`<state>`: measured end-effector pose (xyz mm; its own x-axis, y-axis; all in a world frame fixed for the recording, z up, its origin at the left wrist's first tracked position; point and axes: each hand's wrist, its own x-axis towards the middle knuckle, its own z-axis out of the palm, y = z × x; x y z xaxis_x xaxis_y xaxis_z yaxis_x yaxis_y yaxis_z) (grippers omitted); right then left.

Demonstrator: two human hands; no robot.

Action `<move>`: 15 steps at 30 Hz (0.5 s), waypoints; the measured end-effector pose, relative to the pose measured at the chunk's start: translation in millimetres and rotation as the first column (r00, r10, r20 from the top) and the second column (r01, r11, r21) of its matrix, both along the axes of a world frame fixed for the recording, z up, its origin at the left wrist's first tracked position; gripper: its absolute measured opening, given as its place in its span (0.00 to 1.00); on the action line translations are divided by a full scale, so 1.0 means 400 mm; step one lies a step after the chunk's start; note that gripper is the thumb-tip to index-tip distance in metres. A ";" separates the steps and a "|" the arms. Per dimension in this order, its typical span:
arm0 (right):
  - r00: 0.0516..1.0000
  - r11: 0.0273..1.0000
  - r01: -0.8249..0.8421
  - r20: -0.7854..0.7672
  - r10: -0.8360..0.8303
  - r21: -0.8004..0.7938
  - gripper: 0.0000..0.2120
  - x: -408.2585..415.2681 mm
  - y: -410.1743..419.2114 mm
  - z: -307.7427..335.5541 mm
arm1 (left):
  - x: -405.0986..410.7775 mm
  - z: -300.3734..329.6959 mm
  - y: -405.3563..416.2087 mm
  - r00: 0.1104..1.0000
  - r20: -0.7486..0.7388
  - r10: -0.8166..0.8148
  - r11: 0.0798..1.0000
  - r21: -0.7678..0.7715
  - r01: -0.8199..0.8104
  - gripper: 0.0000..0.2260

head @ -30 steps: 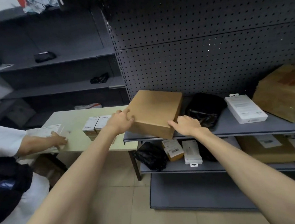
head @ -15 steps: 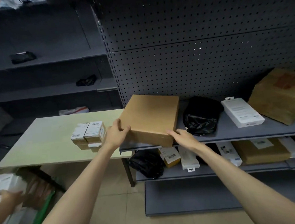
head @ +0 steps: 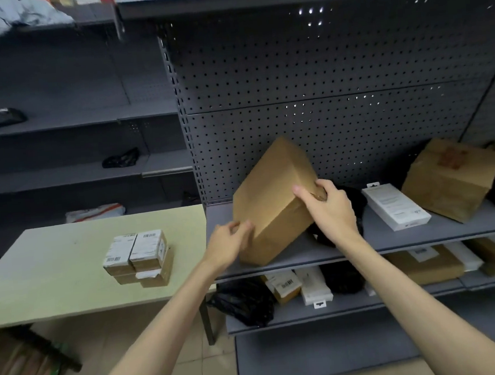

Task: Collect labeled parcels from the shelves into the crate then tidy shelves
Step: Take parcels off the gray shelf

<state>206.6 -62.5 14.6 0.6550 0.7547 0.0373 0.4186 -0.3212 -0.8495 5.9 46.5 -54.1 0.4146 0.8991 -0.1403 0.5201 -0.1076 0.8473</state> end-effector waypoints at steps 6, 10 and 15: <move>0.970 0.999 -0.053 0.237 0.053 -0.004 0.36 -0.090 0.018 0.043 | 0.050 0.134 -0.022 0.968 0.243 -0.064 0.996 -0.040 0.076 0.42; 0.979 0.984 -0.127 0.177 0.105 0.123 0.27 -0.117 0.038 0.034 | 0.046 0.170 -0.018 0.970 0.245 -0.009 0.998 -0.059 0.024 0.46; 0.989 0.977 -0.131 0.096 0.116 0.168 0.24 -0.127 0.058 0.015 | 0.020 0.161 -0.010 0.951 0.305 0.050 0.998 -0.055 -0.035 0.34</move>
